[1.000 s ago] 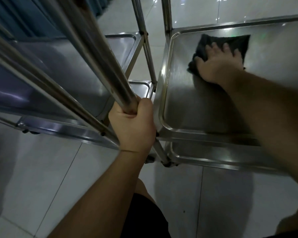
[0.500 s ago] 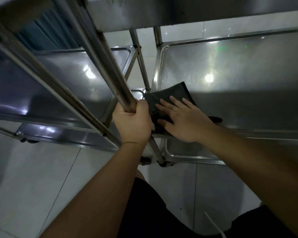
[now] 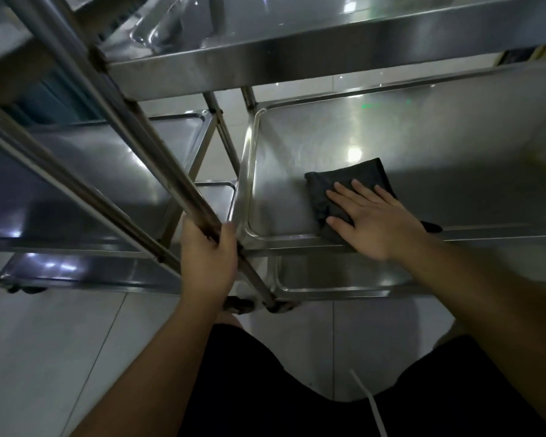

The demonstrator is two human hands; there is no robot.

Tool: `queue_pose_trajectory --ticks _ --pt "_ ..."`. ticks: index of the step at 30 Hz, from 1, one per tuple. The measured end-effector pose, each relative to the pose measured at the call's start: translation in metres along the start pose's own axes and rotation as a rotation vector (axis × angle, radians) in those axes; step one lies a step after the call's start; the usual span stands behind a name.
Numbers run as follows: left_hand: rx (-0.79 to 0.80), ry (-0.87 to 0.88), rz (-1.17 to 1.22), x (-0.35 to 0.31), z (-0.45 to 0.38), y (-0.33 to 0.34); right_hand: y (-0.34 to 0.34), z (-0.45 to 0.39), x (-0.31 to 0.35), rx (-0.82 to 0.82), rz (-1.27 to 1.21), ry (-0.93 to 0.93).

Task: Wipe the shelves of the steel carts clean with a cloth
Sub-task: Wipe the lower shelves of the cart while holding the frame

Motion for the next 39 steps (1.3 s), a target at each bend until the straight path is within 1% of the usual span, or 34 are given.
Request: queue_pose_trajectory --ticks 2,4,6,7,9,11,12,17,19,22,26,29,31,33,36,39 --pt "-0.034 -0.035 -0.122 0.014 0.022 0.004 0.000 0.000 0.000 0.004 -0.002 0.001" --pt "-0.065 -0.120 -0.148 0.028 0.051 0.016 0.001 -0.001 0.000 0.000 -0.005 0.004" --pt "0.051 -0.138 -0.120 0.026 0.078 0.041 0.000 0.001 -0.001 -0.003 -0.014 0.005" --pt "0.134 -0.092 -0.124 0.020 0.087 0.057 0.000 0.002 -0.004 -0.003 -0.018 0.006" --pt "0.262 0.084 -0.187 -0.001 0.095 0.086 -0.002 0.007 -0.014 -0.008 -0.022 0.011" --pt "0.341 0.252 -0.269 -0.029 0.090 0.114 -0.005 0.015 -0.032 -0.020 -0.021 0.026" --pt "0.370 0.306 -0.300 -0.043 0.085 0.128 -0.007 0.020 -0.044 -0.026 -0.022 0.039" --pt "0.457 0.420 -0.435 -0.097 0.058 0.201 -0.018 0.051 -0.121 -0.055 -0.014 0.140" --pt "0.466 0.434 -0.511 -0.109 0.050 0.226 -0.021 0.067 -0.154 -0.067 -0.012 0.179" --pt "0.503 0.384 -0.558 -0.123 0.042 0.259 -0.026 0.093 -0.208 -0.089 -0.014 0.239" --pt "0.550 0.321 -0.659 -0.128 0.044 0.292 -0.036 0.115 -0.265 -0.097 -0.063 0.401" --pt "0.543 0.314 -0.737 -0.122 0.047 0.298 -0.036 0.114 -0.273 -0.123 -0.080 0.460" --pt "0.523 0.338 -0.771 -0.120 0.048 0.299 -0.035 0.112 -0.260 -0.131 -0.080 0.469" --pt "0.531 0.357 -0.789 -0.118 0.047 0.299 -0.031 0.104 -0.233 -0.123 -0.071 0.410" --pt "0.570 0.383 -0.815 -0.112 0.043 0.300 -0.022 0.089 -0.182 -0.074 -0.030 0.178" --pt "0.584 0.404 -0.804 -0.108 0.040 0.296 -0.020 0.086 -0.172 -0.035 -0.024 0.034"
Point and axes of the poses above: each hand's wrist, its own z-axis away from the middle knuckle, its own y-axis out of the palm, x = y × z, the point moved 4 cm from there along -z, towards the middle knuckle, and after that the axes turned 7 degrees about x, right-handed, at the moved point
